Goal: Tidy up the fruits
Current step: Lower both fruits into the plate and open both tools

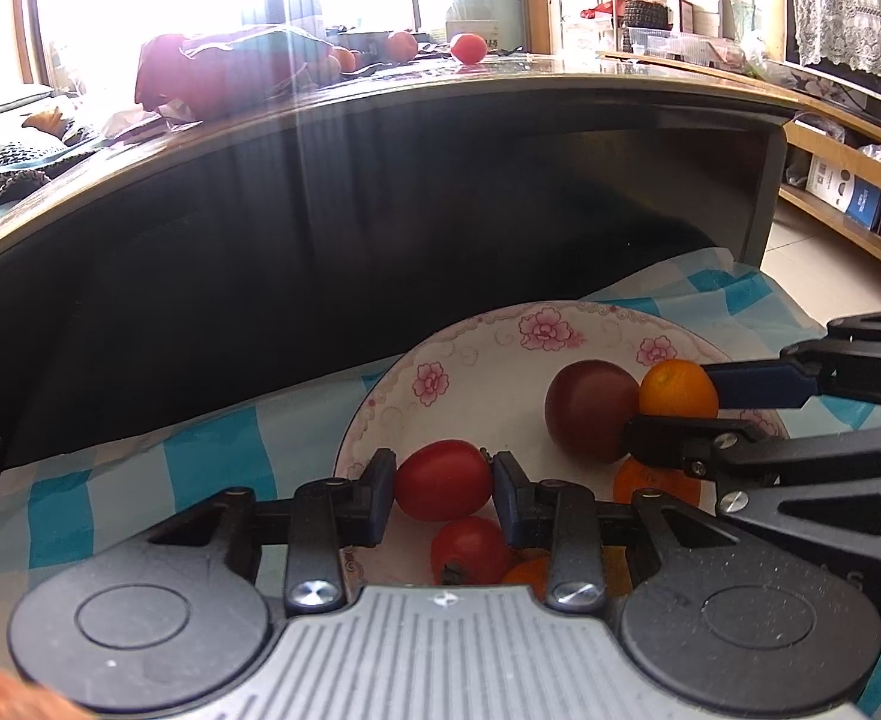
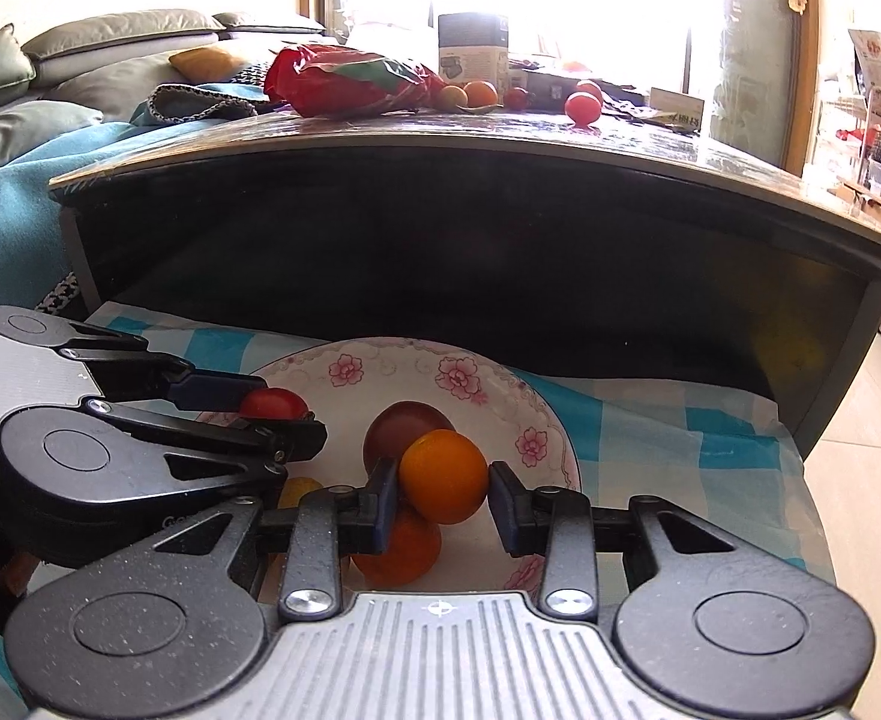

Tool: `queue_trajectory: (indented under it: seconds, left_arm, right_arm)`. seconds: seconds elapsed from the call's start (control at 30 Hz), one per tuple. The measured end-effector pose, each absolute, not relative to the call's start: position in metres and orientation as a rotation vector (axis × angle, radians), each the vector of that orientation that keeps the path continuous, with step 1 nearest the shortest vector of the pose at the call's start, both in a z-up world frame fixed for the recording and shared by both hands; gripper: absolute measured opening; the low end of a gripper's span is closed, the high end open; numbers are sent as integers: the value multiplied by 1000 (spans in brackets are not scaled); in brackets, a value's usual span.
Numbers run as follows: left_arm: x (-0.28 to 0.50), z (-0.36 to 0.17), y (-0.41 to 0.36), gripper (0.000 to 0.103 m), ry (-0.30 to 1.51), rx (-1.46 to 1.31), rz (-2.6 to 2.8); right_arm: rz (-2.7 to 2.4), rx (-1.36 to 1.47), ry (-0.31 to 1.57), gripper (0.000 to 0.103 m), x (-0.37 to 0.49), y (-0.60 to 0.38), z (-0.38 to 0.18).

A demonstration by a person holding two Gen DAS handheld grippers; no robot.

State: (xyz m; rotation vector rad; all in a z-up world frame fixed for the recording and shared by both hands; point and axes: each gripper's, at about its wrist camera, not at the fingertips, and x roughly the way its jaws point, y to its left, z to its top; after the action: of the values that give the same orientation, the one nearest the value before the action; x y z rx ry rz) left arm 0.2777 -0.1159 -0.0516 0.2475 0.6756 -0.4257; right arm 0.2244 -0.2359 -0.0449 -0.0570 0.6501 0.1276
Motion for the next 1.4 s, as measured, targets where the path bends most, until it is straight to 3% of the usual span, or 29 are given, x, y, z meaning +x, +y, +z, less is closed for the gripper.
queue_trajectory:
  seconds: [0.4,1.4]
  left_arm:
    - [274,-49,-114,43,673,239,-439]
    - [245,-17,-112,60,679,239,-354]
  right_arm:
    - [112,-27,651,40,222,-242,-42]
    - [67,1,660,41,206,-244,-15]
